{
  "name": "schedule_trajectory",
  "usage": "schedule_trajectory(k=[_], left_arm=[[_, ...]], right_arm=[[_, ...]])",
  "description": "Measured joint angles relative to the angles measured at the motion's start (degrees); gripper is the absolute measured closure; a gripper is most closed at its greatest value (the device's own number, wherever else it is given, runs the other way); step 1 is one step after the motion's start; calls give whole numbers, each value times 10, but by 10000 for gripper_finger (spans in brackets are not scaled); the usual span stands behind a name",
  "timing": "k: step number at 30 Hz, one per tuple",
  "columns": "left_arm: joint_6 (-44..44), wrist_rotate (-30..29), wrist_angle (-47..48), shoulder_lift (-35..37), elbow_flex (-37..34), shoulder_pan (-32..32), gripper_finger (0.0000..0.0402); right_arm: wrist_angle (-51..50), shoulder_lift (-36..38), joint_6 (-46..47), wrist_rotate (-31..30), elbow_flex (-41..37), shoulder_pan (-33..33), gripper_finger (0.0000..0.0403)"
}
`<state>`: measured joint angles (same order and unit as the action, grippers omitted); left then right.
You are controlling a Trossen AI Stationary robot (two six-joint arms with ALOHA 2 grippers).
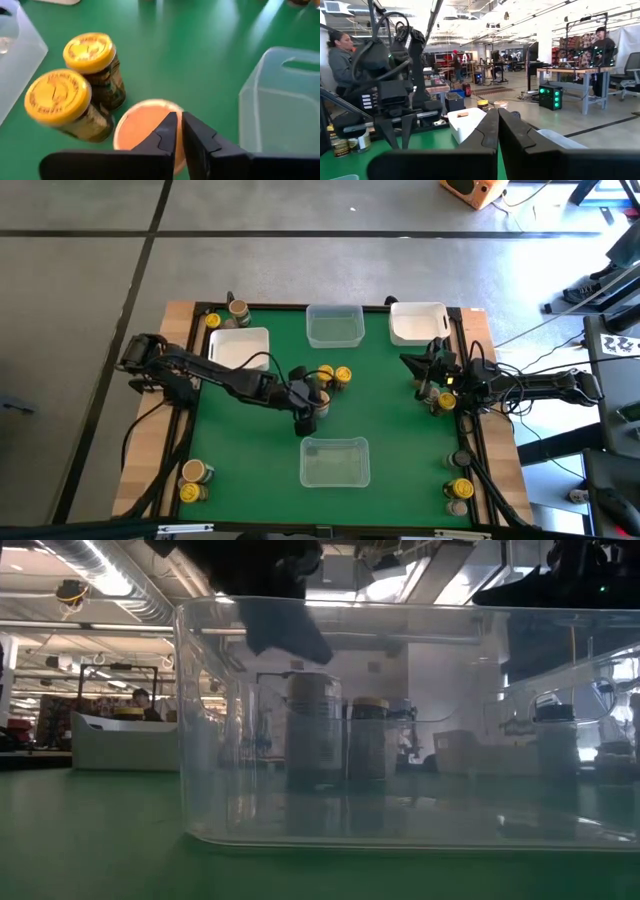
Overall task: Sort spices by type
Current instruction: Put the gold spice bottle into the left white bin
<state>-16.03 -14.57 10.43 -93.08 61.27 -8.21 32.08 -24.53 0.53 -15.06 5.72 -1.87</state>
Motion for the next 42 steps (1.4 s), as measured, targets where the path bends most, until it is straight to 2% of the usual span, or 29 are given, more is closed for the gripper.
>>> schedule_trajectory(k=[3,9,14,18,27,42], left_arm=[[29,6,11,0,26,1,332],[131,8,13,1,55,-3,236],[131,8,22,0,56,-1,157],[123,7,48,-2,56,5,118],[70,14,84,-10,56,14,105],[65,17,93,-37,56,24,105]], right_arm=[[0,0,6,7,0,0,393],[0,0,7,7,0,0,393],[-4,0,7,7,0,0,393],[-4,0,7,7,0,0,393],[-5,0,7,7,0,0,393],[-9,0,6,7,0,0,393]])
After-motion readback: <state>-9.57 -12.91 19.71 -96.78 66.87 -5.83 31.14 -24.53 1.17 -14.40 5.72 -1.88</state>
